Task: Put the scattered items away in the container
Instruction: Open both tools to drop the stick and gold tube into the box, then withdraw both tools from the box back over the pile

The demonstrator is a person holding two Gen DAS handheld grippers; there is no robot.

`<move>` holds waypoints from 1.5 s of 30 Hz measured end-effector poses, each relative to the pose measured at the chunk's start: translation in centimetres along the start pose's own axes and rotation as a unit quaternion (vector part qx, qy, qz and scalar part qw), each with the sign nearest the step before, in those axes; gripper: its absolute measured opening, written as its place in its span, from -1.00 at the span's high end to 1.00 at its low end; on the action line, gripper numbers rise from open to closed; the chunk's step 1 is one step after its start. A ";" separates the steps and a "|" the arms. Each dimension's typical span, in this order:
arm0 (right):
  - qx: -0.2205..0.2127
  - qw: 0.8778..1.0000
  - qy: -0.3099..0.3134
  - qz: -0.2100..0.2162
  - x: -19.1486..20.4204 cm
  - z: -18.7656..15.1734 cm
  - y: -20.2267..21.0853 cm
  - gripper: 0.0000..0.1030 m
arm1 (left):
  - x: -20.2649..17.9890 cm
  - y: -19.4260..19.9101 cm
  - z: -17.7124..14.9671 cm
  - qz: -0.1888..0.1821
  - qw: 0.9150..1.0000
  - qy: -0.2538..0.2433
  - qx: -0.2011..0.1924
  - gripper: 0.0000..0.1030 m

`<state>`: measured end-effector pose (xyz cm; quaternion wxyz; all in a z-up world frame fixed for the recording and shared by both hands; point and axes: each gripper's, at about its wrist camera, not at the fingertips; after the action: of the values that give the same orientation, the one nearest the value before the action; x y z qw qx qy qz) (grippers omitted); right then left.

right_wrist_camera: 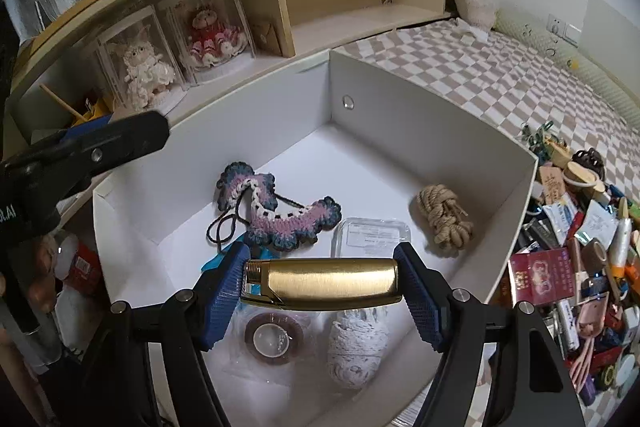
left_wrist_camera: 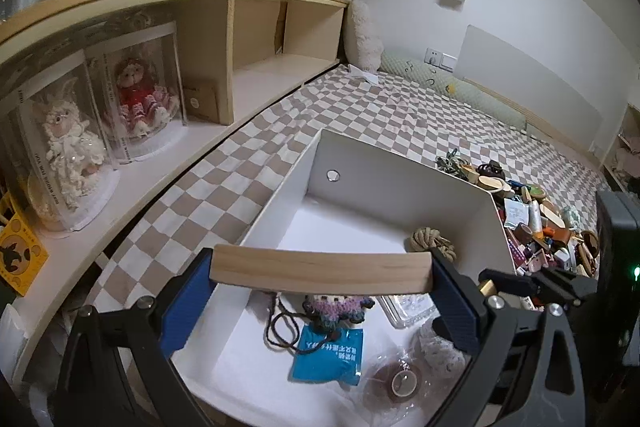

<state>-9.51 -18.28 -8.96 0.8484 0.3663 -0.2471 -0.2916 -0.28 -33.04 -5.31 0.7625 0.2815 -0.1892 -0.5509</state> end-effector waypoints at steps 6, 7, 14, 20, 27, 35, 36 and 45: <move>-0.005 1.000 0.021 0.002 0.4 -0.6 -0.3 -0.66 | -0.8 -2.1 0.3 -0.004 1.000 -0.005 0.019 -0.94; -0.007 1.000 0.023 0.004 0.4 -0.7 -0.2 -0.69 | -0.9 -2.5 0.4 -0.004 1.000 -0.008 0.022 -0.94; -0.005 1.000 0.029 0.007 0.4 -0.9 0.0 -0.69 | -2.2 -5.4 0.4 -0.008 0.997 -0.025 0.070 -0.94; -0.002 1.000 0.028 0.006 0.1 -1.1 0.0 -0.69 | -2.5 -6.0 0.2 -0.025 0.997 -0.009 0.074 -0.95; -0.012 1.000 0.008 0.012 -0.6 -0.9 0.6 -0.70 | -2.4 -5.0 0.7 -0.016 0.998 -0.005 0.062 -1.00; -0.022 1.000 -0.008 0.013 -1.2 -0.7 1.6 -0.70 | -2.7 -4.0 0.8 -0.008 0.998 -0.011 0.056 -1.00; -0.023 1.000 -0.010 0.013 -1.2 -0.7 1.7 -0.70 | -2.7 -3.8 0.9 -0.008 0.998 -0.011 0.055 -1.00; -0.034 0.999 -0.018 0.010 -1.4 -0.8 3.1 -0.70 | -3.2 -2.0 0.9 0.003 0.999 -0.014 0.041 -1.00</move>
<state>-9.07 -15.22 -7.35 0.8588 0.3293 -0.2558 -0.2978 -3.32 -30.63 -5.80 0.7492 0.3045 -0.2233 -0.5442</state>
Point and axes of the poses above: each gripper's, at about its wrist camera, not at the fingertips, and y roughly against the way its jaws point, x to its left, z to its top, and after that the axes turned 8 degrees about -y, right-handed
